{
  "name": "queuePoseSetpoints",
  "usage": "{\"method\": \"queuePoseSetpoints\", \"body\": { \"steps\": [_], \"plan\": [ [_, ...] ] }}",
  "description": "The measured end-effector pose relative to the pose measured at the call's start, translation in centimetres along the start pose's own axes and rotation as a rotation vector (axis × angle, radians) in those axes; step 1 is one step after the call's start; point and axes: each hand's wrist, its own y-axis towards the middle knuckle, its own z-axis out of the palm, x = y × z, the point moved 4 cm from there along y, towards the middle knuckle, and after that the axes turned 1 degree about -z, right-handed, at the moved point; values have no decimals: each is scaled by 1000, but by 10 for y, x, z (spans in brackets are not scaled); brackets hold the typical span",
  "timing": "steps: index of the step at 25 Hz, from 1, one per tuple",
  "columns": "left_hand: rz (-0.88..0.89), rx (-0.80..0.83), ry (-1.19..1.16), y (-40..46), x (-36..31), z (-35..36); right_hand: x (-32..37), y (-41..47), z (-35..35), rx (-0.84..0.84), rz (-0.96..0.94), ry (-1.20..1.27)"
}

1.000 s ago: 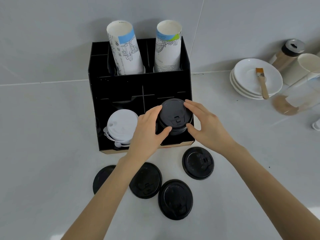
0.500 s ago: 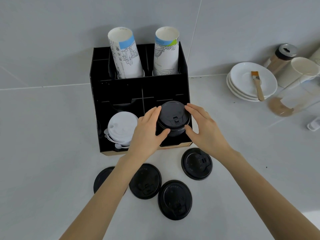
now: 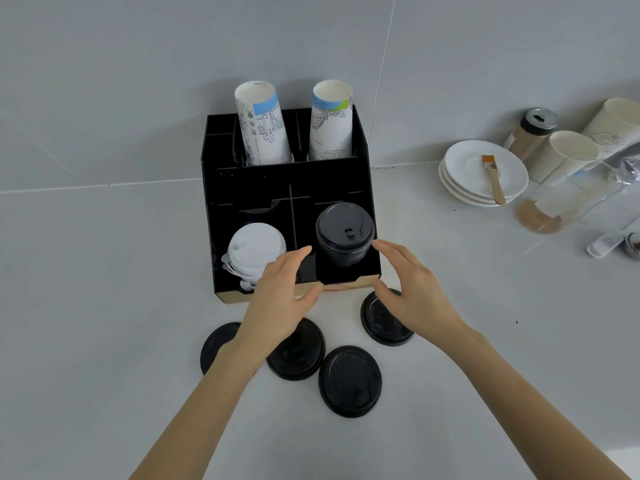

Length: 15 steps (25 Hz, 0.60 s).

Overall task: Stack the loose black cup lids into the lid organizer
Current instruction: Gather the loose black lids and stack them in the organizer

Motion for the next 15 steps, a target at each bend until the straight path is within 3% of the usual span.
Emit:
{"method": "queuePoseSetpoints", "body": {
  "steps": [15],
  "plan": [
    [-29,274,240,-96,23,68,-24,-87,59,357,98,-33]
  ]
}}
